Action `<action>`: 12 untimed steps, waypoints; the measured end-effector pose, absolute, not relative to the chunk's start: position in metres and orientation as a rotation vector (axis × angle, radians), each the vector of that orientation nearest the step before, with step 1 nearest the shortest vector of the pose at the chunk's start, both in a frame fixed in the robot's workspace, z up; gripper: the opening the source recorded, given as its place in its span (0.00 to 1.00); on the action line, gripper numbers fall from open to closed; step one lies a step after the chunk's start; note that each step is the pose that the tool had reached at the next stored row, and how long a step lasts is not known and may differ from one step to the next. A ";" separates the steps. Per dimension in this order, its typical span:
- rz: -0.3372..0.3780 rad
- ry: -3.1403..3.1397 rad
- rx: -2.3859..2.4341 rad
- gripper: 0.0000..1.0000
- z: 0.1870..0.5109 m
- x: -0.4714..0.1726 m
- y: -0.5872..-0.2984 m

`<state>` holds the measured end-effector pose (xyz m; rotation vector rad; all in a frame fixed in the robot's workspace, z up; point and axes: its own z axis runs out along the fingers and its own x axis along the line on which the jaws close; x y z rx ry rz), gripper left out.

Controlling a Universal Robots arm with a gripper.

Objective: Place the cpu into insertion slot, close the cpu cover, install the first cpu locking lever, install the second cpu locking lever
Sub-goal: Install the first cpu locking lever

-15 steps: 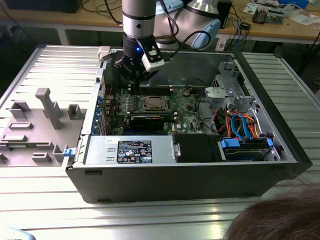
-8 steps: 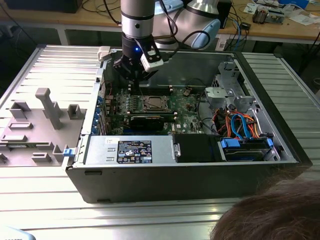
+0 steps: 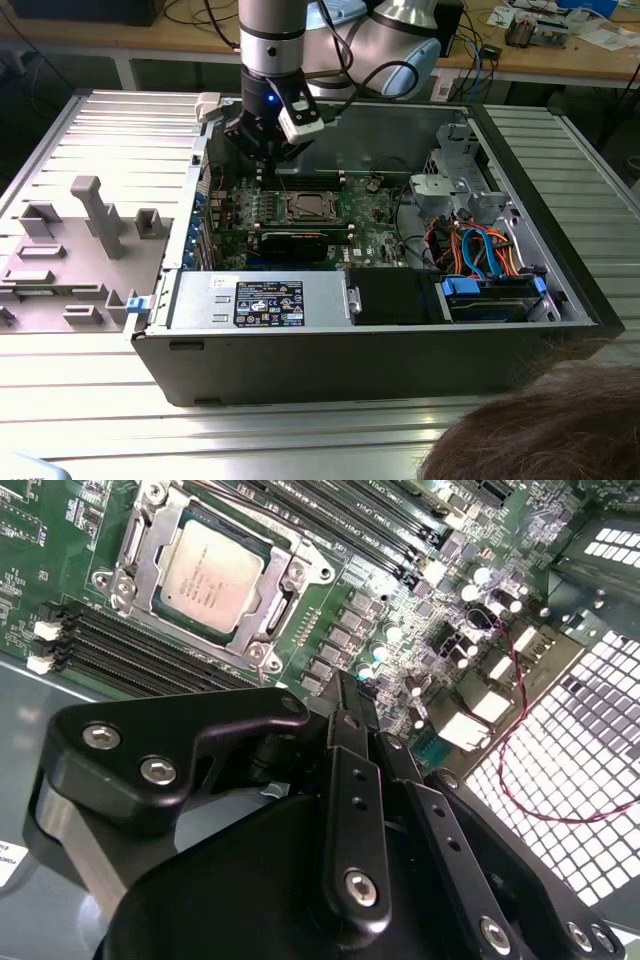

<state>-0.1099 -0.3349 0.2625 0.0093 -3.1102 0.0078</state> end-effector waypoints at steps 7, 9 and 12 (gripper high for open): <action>0.008 -3.110 0.009 0.11 0.262 -0.112 -0.335; 0.008 -3.110 0.009 0.11 0.262 -0.113 -0.335; 0.008 -3.110 0.009 0.11 0.262 -0.114 -0.335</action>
